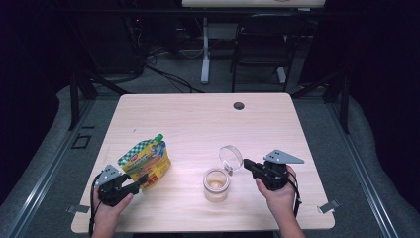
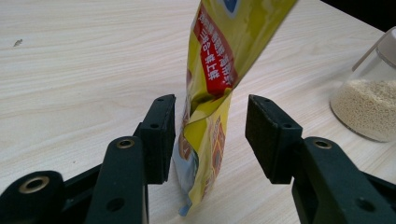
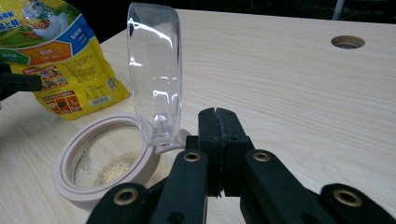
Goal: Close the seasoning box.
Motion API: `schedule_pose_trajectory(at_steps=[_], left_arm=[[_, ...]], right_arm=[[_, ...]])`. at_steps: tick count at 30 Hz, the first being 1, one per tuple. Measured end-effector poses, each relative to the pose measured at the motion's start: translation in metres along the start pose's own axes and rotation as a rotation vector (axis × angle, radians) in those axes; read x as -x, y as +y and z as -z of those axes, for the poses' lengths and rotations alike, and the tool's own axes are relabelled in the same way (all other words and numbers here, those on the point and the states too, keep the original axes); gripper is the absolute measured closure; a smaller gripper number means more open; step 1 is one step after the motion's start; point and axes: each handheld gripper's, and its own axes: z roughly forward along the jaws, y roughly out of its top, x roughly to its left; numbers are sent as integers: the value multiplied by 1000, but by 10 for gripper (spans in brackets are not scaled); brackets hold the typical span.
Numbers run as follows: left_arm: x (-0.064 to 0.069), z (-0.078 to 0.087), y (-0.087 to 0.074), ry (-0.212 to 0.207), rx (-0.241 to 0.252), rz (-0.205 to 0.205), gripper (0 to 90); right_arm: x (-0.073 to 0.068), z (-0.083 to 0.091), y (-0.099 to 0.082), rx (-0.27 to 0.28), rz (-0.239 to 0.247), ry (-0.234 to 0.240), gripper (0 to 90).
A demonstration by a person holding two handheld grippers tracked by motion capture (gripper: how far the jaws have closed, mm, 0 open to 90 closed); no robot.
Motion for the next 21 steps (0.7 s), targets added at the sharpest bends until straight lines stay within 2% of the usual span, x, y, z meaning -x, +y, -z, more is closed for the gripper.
schedule_pose_trajectory(at_steps=[21], left_arm=[[0,0,0,2,-6,-3,529]], right_arm=[[-8,-3,1,-11,22,19,895]])
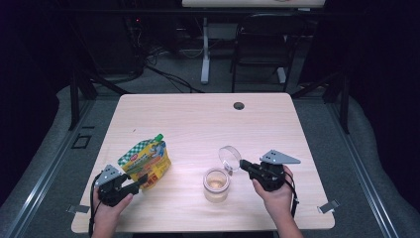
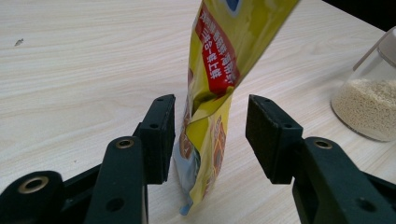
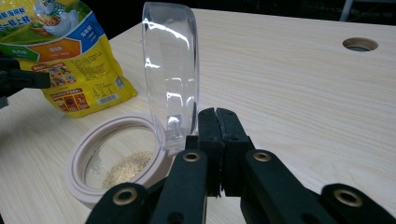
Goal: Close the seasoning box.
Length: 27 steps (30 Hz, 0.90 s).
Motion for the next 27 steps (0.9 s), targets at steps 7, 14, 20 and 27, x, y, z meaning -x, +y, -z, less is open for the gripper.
schedule_pose_trajectory(at_steps=[7,14,20,27], left_arm=[[0,0,0,2,1,1,529],[0,0,0,1,3,-3,529],[0,0,0,1,5,-1,529],[0,1,0,-1,6,3,525]], right_arm=[[-3,-2,0,-2,11,7,892],[-5,-2,0,-6,13,10,894],[-8,-3,-1,-2,16,21,896],[-14,-4,-3,-9,33,35,892]])
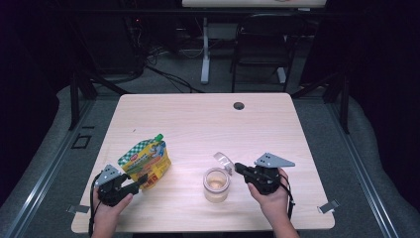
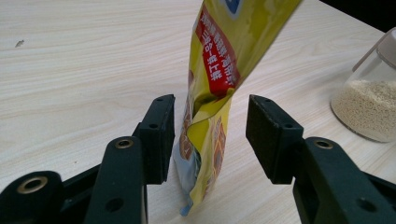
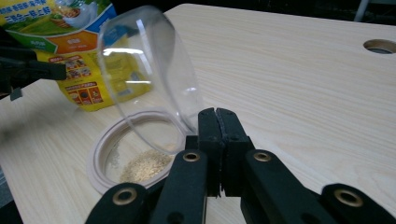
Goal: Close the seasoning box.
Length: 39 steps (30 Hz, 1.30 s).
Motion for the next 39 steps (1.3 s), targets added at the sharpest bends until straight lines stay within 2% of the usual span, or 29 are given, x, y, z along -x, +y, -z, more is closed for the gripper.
schedule_pose_trajectory(at_steps=[6,18,28,34,36,39], left_arm=[[-1,1,0,0,2,1,523],[0,2,0,0,13,1,508],[4,6,3,-2,22,-2,507],[7,9,5,1,47,20,472],[7,11,5,0,61,23,455],[8,13,7,-4,74,35,429]], right_arm=[[-12,-6,-1,-17,52,19,890],[-17,-8,-3,-30,62,34,880],[-18,-4,-1,-16,62,35,872],[-21,-3,0,-10,66,42,858],[-22,-2,1,-11,70,46,828],[-23,0,3,7,68,55,670]])
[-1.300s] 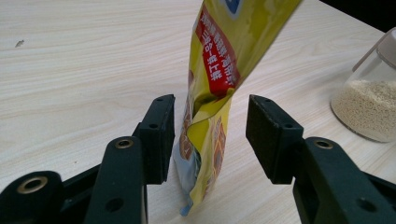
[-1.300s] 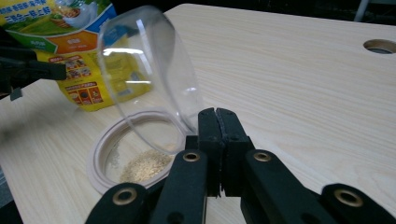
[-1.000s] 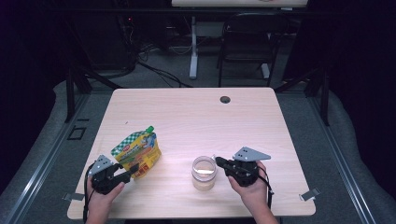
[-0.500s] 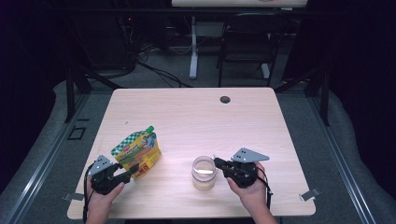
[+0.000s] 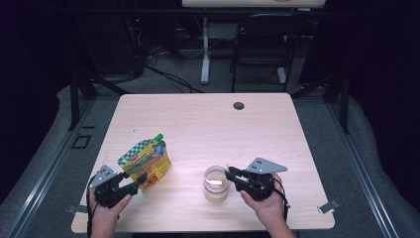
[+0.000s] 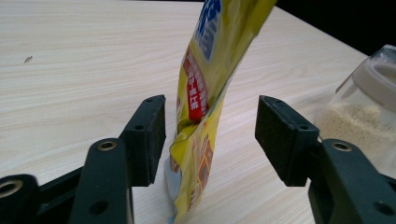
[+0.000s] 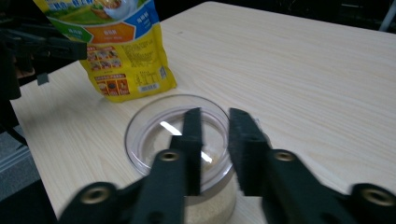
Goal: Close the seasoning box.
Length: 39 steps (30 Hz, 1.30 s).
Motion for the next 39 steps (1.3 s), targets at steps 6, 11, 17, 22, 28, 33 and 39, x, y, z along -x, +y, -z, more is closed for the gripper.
schedule_pose_trajectory(at_steps=[6,11,17,22,28,33,39], left_arm=[[0,4,5,14,-1,-1,395],[0,8,13,19,-6,-8,386],[2,17,14,20,-19,-26,385],[2,29,15,13,-17,-33,385],[0,42,12,5,-24,-27,386],[-1,55,12,19,-18,-27,389],[-5,72,12,44,-2,-29,395]], right_arm=[[1,4,7,15,-28,13,560],[3,4,12,1,-32,-1,501],[6,14,16,6,-29,-13,461],[9,26,16,29,-46,-16,451],[12,37,9,26,-55,-38,444],[11,44,5,19,-53,-53,435],[9,56,0,18,-38,-78,427]])
